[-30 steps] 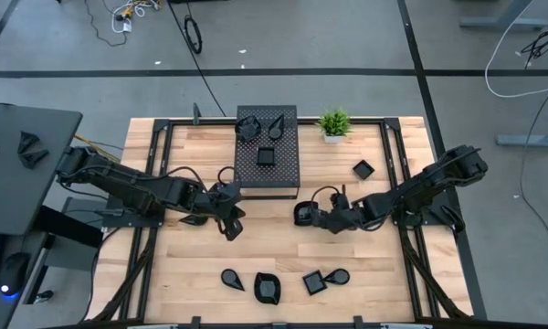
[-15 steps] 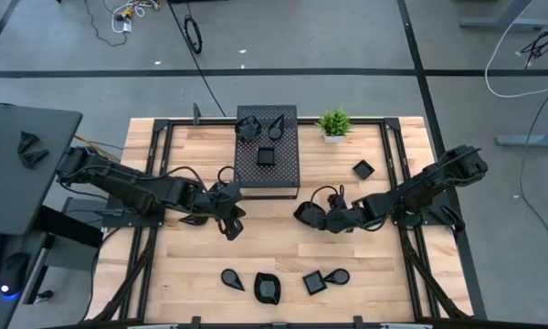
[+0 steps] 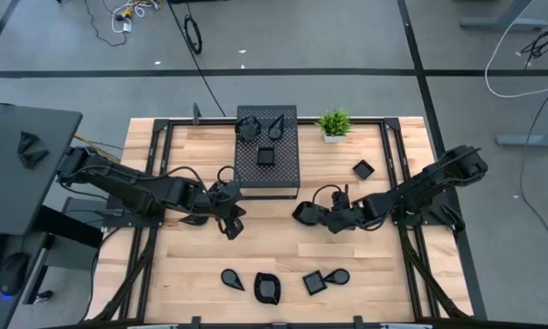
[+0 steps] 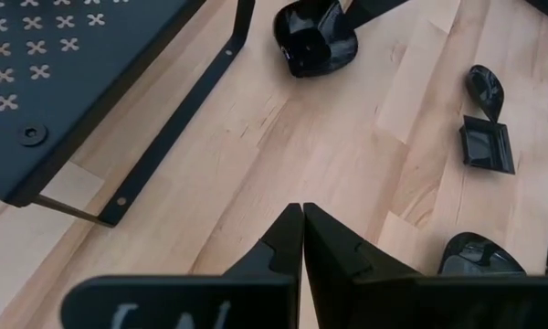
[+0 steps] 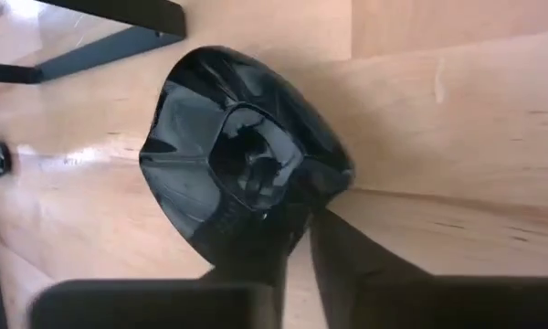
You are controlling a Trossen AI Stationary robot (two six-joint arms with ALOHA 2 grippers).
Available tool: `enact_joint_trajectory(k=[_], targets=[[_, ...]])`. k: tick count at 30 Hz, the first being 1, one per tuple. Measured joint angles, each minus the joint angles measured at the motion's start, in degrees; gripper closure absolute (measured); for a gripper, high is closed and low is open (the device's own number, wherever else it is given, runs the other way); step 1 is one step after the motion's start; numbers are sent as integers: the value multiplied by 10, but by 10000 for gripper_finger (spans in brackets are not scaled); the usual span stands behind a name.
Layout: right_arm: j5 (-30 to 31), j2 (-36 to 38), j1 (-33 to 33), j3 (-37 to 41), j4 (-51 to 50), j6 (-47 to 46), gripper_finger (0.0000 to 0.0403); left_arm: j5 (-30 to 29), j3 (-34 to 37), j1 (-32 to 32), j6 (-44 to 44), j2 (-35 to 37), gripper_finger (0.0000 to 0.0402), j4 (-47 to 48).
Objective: Pick & Place Mini shaped plates
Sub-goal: Stack the leaf shaped plate on top of the leaf shaped plate on the shelf
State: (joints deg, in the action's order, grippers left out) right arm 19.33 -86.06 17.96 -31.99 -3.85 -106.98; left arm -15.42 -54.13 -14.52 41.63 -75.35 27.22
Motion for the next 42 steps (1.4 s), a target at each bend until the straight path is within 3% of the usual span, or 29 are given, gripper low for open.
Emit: enact_joint_trajectory(k=[3,11,14,21,27,34,42], targets=[[-4,0,0,0,6,25,393,0,0,0,2,0,388,0],[-39,56,11,-41,-24,117,399,6,0,0,14,0,388,-39],[-39,75,12,-100,-89,172,400,6,0,0,10,0,388,-103],[5,48,-4,-276,-246,313,401,-19,-1,15,-95,0,384,-275],[27,6,-27,-352,-270,366,402,-59,-1,29,-178,0,309,-277],[27,-14,-41,-369,-240,400,402,-84,-1,28,-218,-11,206,-277],[28,-14,-50,-369,-214,430,403,-109,-1,28,-213,-45,221,-273]])
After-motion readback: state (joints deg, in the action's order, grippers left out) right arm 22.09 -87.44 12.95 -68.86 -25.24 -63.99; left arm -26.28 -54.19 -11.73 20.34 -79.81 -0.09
